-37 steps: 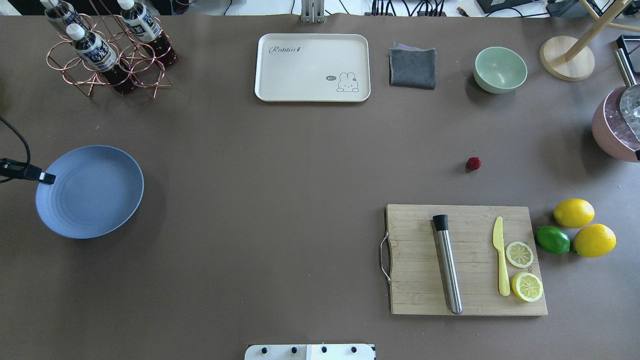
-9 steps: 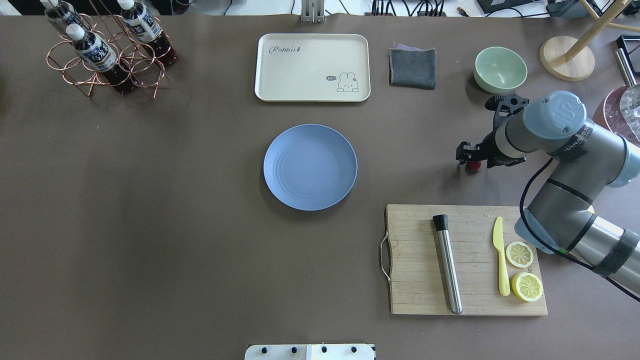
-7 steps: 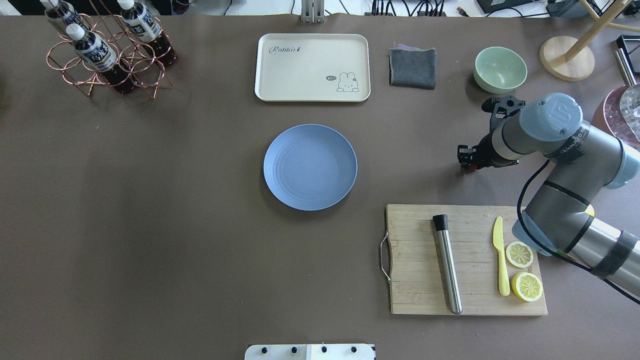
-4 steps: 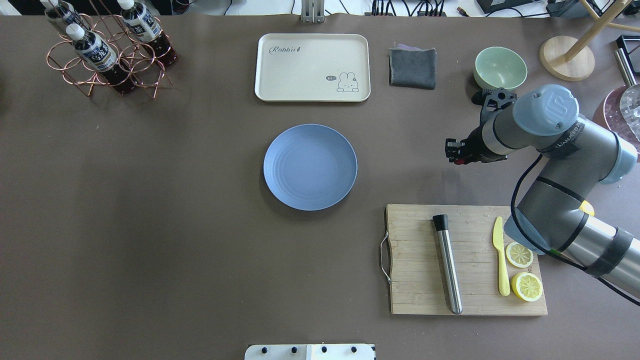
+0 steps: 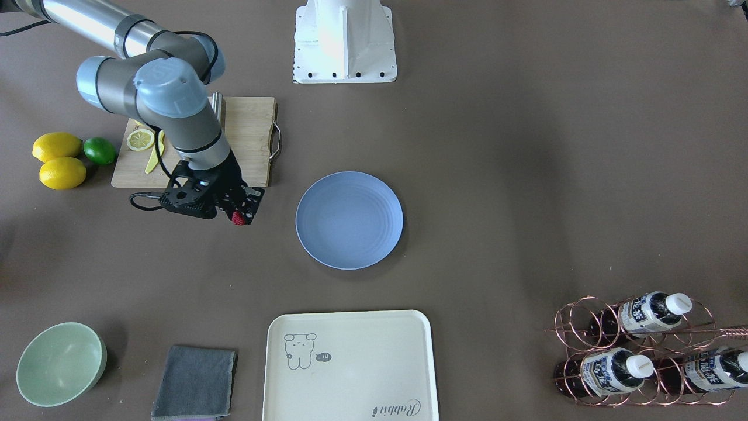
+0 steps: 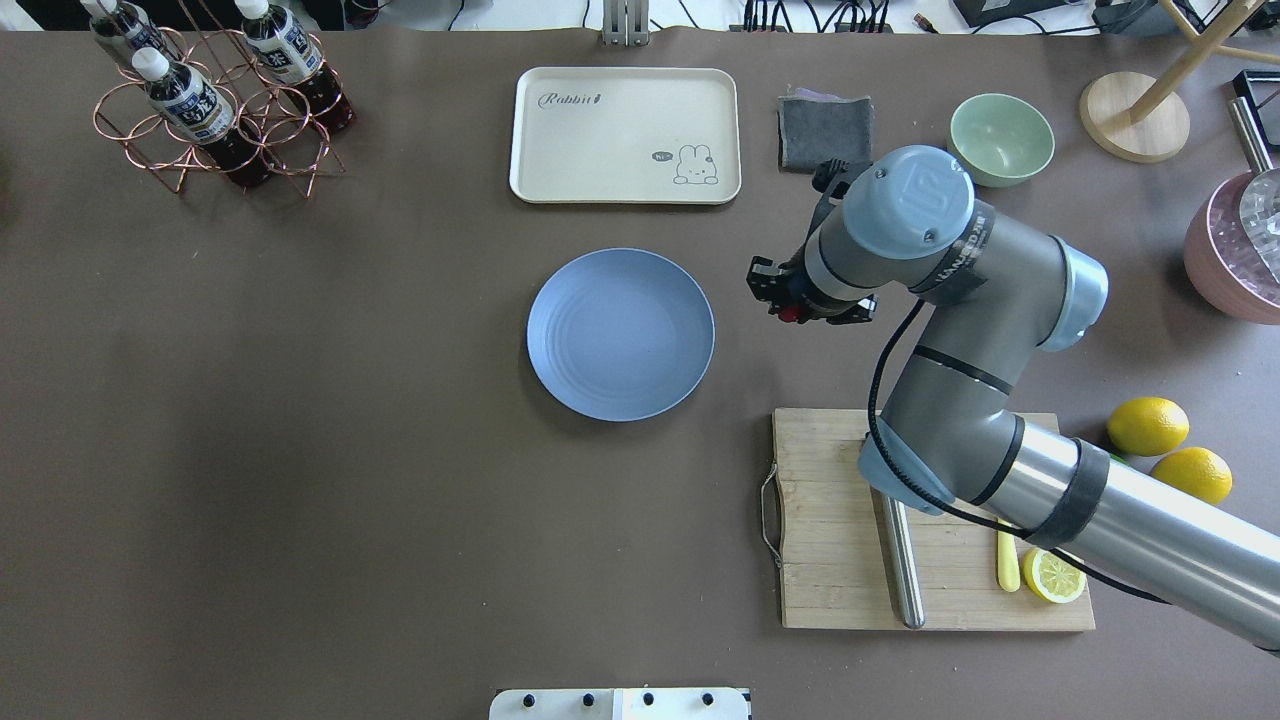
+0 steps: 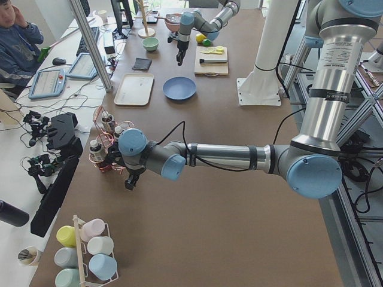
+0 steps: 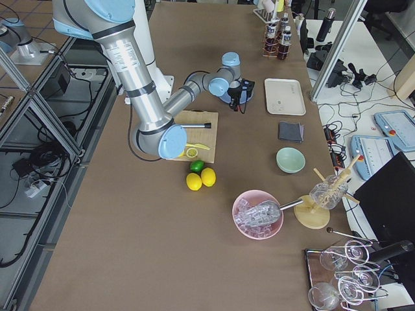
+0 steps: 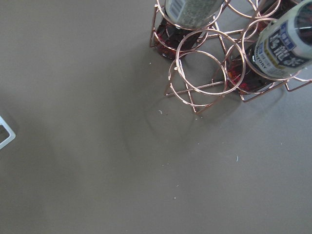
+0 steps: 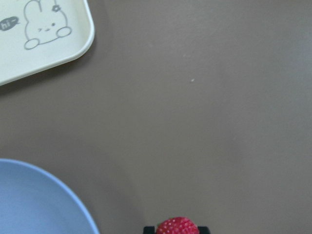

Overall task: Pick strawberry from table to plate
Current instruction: 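Carry the strawberry with the right gripper over the blue plate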

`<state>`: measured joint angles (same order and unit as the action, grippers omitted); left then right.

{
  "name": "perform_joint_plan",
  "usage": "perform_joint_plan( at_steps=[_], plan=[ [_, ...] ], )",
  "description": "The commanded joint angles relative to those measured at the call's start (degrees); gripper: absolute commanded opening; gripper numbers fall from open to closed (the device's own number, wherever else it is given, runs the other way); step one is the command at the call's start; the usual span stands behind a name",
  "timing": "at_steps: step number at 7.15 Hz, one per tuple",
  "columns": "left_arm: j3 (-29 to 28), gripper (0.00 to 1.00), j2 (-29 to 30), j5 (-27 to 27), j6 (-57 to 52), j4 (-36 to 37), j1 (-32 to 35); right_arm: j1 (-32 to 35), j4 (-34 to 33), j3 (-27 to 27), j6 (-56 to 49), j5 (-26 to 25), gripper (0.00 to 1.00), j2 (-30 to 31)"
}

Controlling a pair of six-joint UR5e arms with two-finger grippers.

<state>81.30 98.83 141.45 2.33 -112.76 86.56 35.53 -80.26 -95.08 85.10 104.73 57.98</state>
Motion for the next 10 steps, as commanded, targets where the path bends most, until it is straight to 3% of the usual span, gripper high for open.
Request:
perform_joint_plan(
  at_steps=[1,3,4,9,10],
  plan=[
    [0.6,0.98,-1.8,0.1,-1.5,0.0,1.7,-6.0,-2.2,7.0,8.0,-6.3,0.00,-10.4],
    [2.2,0.98,-3.5,0.1,-1.5,-0.1,1.8,-7.5,-1.7,16.5,10.6,-7.8,0.00,-18.8],
    [3.2,0.98,-5.1,0.2,-1.5,-0.1,1.8,-8.6,-1.7,16.6,10.7,-10.1,0.00,-19.0],
    [4.4,0.98,-6.5,1.5,-1.6,-0.2,1.8,-9.1,-1.2,19.4,9.2,-11.5,0.00,-19.4],
    [4.5,0.98,-6.5,1.5,-1.6,-0.2,1.8,-9.1,-1.2,19.7,8.9,-11.6,0.08,-19.4]
  ],
)
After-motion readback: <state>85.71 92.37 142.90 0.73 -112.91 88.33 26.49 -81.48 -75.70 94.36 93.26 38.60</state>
